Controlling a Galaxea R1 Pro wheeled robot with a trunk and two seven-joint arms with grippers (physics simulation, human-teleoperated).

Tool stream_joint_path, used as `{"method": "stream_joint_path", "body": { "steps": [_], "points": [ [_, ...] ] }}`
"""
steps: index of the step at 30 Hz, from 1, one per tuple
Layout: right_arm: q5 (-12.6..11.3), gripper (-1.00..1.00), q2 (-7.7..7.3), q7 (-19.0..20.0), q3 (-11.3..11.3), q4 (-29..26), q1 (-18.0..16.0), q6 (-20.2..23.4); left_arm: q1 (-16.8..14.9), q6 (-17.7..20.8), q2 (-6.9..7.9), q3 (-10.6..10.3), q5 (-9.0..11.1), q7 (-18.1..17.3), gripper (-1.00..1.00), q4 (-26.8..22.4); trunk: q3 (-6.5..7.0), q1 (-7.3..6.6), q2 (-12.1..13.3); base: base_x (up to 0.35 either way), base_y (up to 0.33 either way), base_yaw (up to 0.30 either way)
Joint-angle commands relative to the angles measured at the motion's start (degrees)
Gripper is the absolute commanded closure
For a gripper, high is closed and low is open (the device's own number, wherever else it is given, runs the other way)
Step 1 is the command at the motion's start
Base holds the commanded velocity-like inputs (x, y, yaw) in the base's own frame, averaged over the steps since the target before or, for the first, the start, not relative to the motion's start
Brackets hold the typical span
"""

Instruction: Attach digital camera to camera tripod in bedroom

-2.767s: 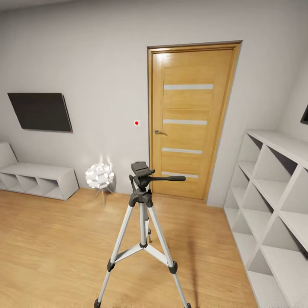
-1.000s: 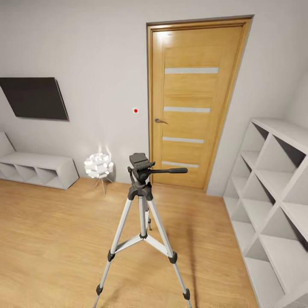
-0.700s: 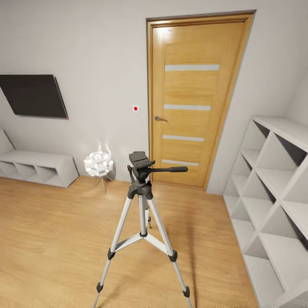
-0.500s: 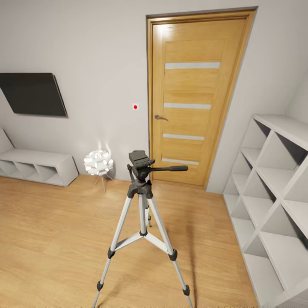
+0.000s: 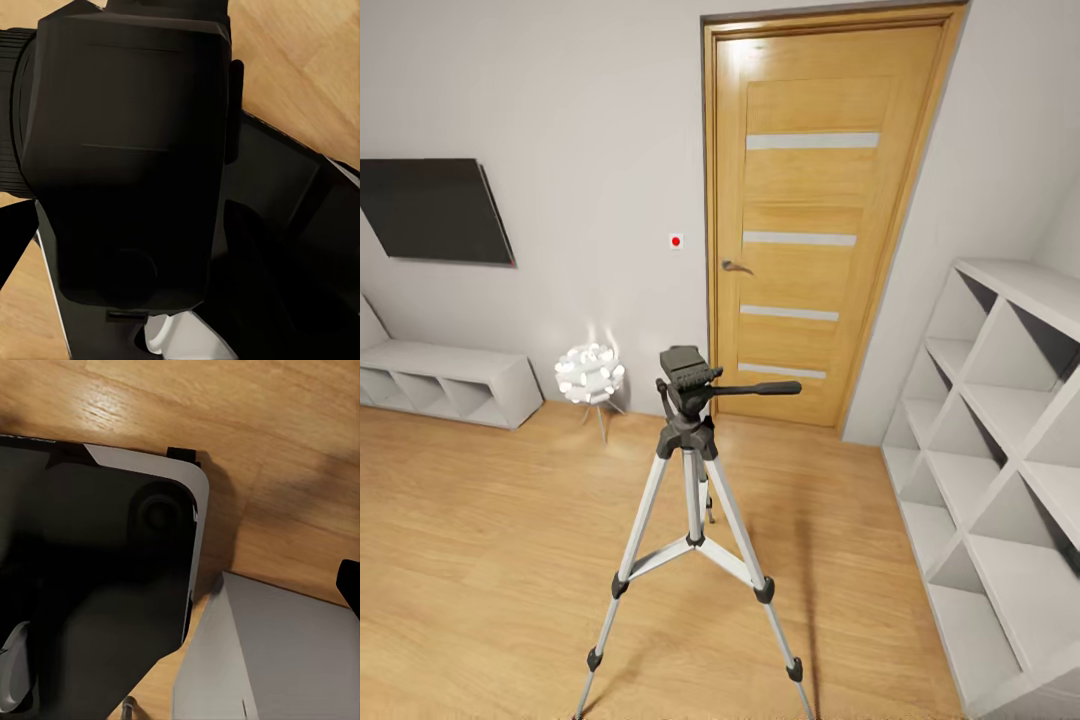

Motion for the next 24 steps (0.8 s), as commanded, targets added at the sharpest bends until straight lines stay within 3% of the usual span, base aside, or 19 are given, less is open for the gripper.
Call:
{"method": "stream_joint_path", "body": {
  "steps": [1,24],
  "points": [
    [0.43,-1.0,-0.04,0.06,-0.49,0.17,-0.08,-0.32,-0.06,0.11,-0.01,-0.43,0.48,-0.25,1.0,0.07,-0.2,0.03,-0.12,0.0,0.0,0.0],
    [0.4,-1.0,0.04,-0.15,-0.55,0.17,-0.08,-0.55,-0.06,0.17,-0.03,-0.44,0.48,-0.3,1.0,0.07,-2.33,0.03,-0.12,0.0,0.0,0.0]
  ]
}}
